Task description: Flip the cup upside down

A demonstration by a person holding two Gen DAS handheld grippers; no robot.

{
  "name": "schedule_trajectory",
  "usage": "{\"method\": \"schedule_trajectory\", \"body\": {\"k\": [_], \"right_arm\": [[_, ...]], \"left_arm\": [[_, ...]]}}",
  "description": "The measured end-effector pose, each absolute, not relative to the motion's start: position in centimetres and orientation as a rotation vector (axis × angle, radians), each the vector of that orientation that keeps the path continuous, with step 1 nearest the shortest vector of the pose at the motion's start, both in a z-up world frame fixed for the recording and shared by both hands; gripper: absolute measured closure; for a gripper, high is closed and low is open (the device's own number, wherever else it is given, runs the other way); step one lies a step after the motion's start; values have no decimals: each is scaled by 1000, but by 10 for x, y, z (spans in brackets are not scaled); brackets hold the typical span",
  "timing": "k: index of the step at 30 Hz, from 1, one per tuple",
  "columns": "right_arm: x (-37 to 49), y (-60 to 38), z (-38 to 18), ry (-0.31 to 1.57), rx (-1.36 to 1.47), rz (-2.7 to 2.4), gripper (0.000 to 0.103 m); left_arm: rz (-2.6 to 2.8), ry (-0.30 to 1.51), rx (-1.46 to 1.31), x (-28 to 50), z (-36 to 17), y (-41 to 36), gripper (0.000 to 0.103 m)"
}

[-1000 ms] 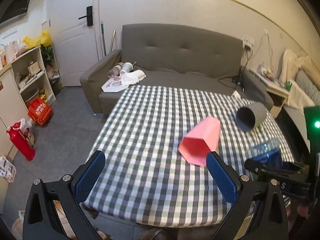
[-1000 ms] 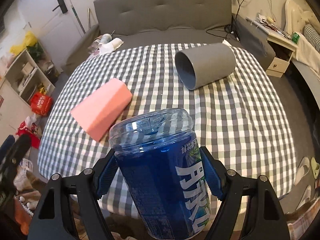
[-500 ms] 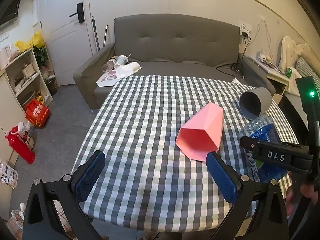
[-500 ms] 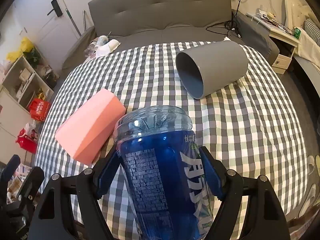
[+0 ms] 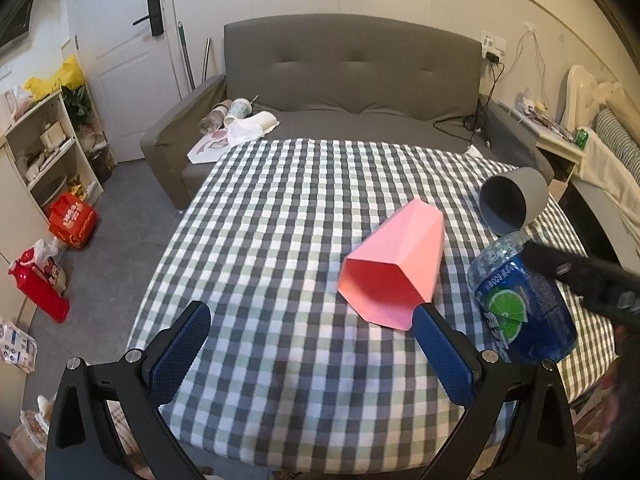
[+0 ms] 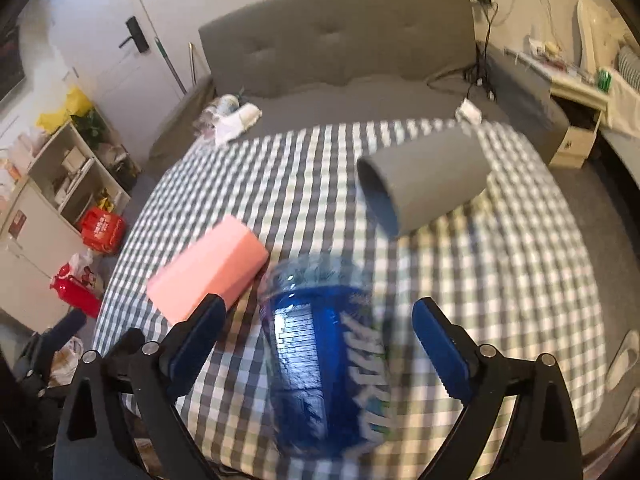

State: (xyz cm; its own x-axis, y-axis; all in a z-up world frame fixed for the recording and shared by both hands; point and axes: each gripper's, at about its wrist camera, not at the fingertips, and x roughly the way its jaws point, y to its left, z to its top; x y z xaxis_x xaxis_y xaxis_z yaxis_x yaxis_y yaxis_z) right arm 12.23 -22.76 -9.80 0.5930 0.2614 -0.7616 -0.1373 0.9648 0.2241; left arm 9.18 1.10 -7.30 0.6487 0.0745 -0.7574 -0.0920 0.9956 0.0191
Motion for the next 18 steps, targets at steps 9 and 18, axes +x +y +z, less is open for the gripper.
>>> {"method": "schedule_trajectory", "body": {"k": [9, 18], "right_arm": [[86, -286, -67, 773, -29, 241, 8], [72, -335, -64, 749, 3, 212, 8]], "left_arm": [[71, 899, -54, 90, -60, -21, 0], [-40, 987, -59, 112, -49, -78, 0]]}}
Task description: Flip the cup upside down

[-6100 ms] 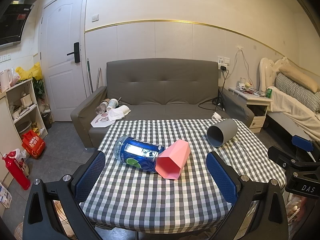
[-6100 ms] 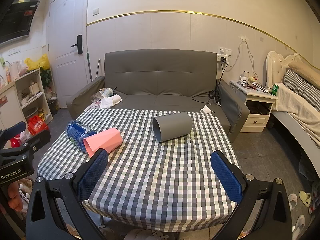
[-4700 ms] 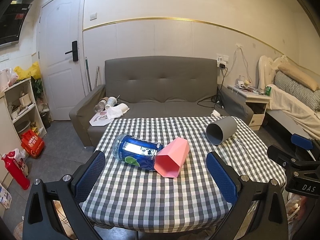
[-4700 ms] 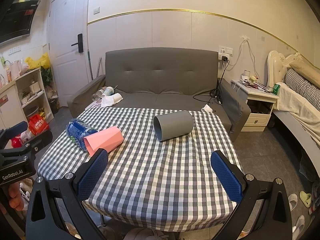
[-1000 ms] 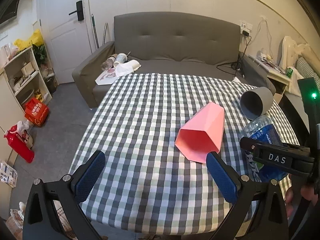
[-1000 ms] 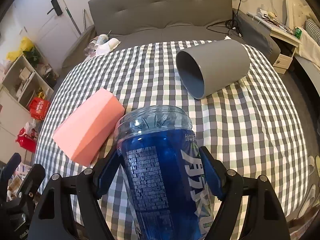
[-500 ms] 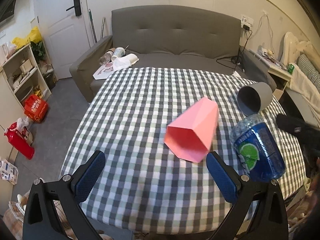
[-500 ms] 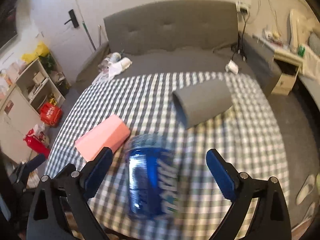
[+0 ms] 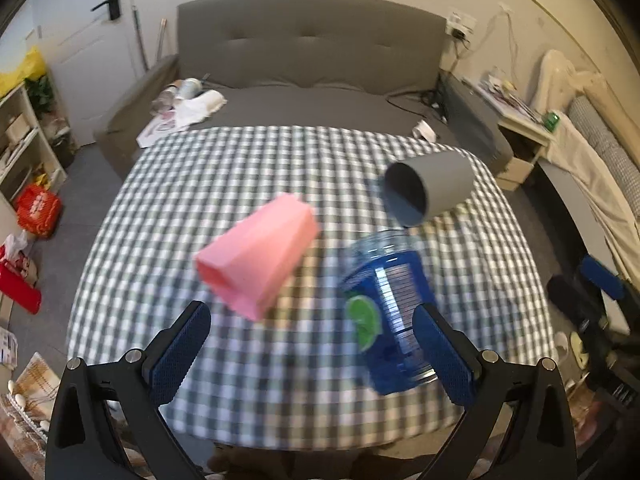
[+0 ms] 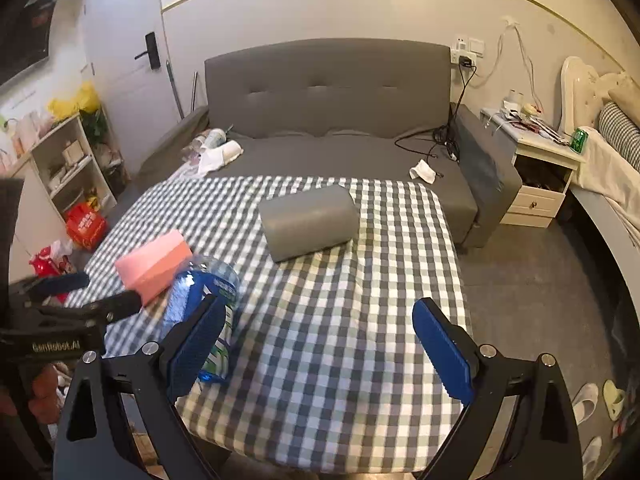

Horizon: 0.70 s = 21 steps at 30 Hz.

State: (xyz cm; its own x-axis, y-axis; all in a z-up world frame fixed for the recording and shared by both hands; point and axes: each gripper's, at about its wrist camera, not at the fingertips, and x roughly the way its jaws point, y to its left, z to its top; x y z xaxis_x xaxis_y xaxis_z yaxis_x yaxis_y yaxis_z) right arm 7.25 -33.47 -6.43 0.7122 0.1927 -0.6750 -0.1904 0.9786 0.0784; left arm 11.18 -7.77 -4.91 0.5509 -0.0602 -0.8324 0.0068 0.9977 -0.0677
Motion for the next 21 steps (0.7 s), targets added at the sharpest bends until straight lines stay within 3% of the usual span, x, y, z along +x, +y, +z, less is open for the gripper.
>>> {"method": "schedule_trajectory", "body": {"k": [21], "right_arm": [[115, -350, -96, 853, 53, 189, 8]], "left_arm": [[-111, 1260, -132, 185, -94, -111, 1]]}}
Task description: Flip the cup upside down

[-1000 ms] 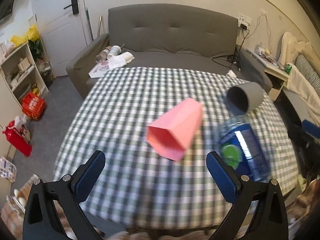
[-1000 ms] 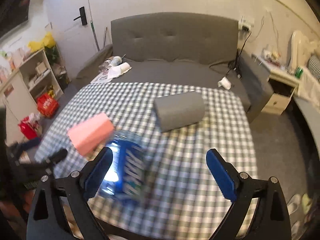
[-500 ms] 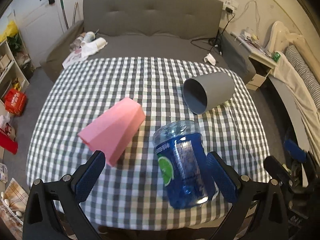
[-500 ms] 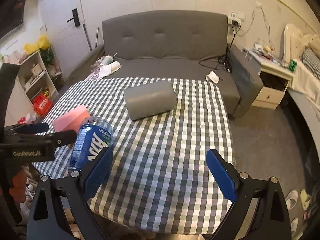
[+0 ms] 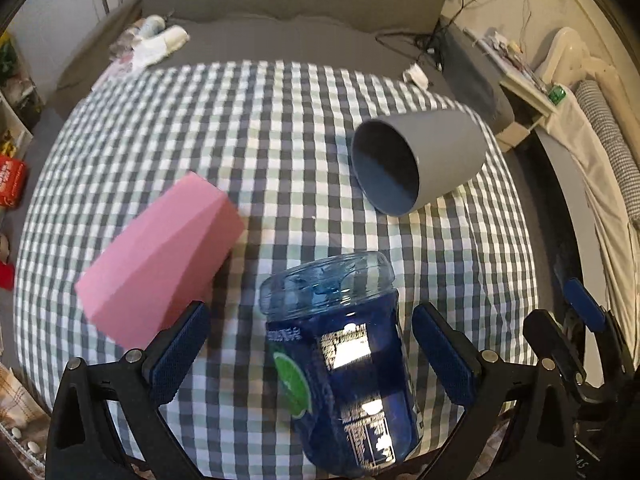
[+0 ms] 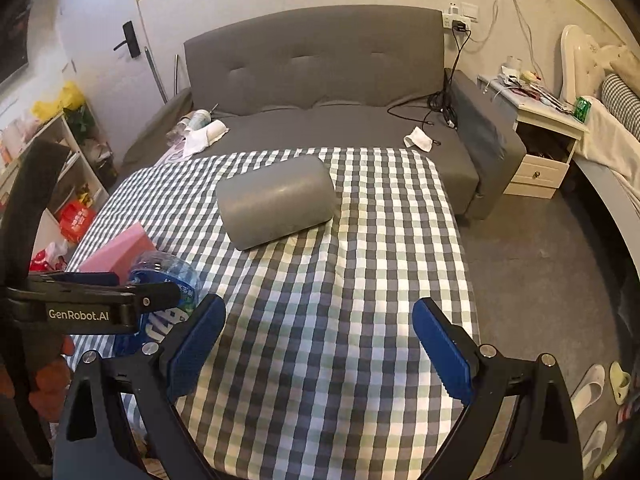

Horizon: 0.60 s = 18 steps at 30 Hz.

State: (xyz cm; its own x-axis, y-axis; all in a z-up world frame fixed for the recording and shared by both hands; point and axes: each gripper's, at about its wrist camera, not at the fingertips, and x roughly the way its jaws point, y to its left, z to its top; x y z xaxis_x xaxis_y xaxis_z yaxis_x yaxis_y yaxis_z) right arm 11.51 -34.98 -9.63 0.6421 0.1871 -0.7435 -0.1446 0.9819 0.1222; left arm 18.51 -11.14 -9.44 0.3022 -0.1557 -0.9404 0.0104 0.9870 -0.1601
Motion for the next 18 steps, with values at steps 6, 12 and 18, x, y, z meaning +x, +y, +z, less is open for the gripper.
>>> {"method": "schedule_trajectory", "body": {"k": [6, 12, 18], "right_arm": [[121, -352, -102, 872, 69, 166, 8], [123, -351, -103, 878, 70, 162, 8], [121, -351, -102, 873, 70, 158, 8]], "left_arm": [[-142, 1303, -150, 192, -101, -114, 10], [-178, 1320, -163, 198, -100, -116, 25], [-160, 1210, -125, 196, -72, -109, 25]]}}
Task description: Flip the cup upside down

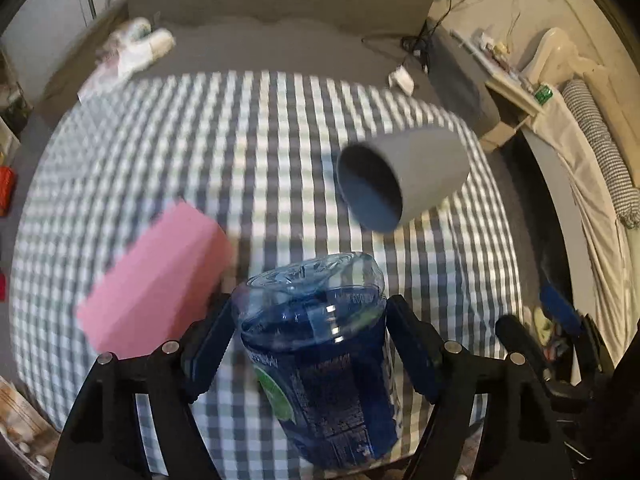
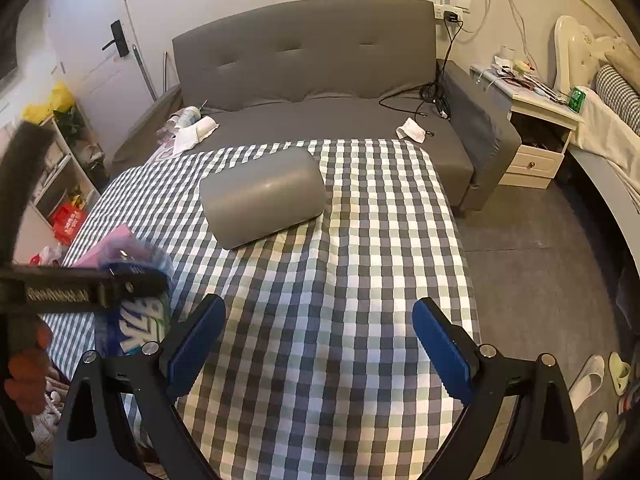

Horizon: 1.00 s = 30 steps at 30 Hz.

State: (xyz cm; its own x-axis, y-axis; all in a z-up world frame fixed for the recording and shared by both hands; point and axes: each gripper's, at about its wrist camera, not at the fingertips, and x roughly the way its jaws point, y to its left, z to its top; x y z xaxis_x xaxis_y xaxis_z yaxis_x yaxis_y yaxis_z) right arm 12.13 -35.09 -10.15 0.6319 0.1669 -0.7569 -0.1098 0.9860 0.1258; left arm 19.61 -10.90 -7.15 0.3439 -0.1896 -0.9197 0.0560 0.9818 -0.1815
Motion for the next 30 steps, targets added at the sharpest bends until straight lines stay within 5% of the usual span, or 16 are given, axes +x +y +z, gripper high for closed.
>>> {"method": "schedule_trajectory", "body": {"k": [15, 30], "right_arm": [[111, -358, -97, 852, 84, 143, 8], [114, -361, -101, 862, 99, 135, 8]], "left_arm": [[-108, 906, 84, 165, -54, -118, 25], [-141, 952, 88, 159, -86, -131, 24]]}}
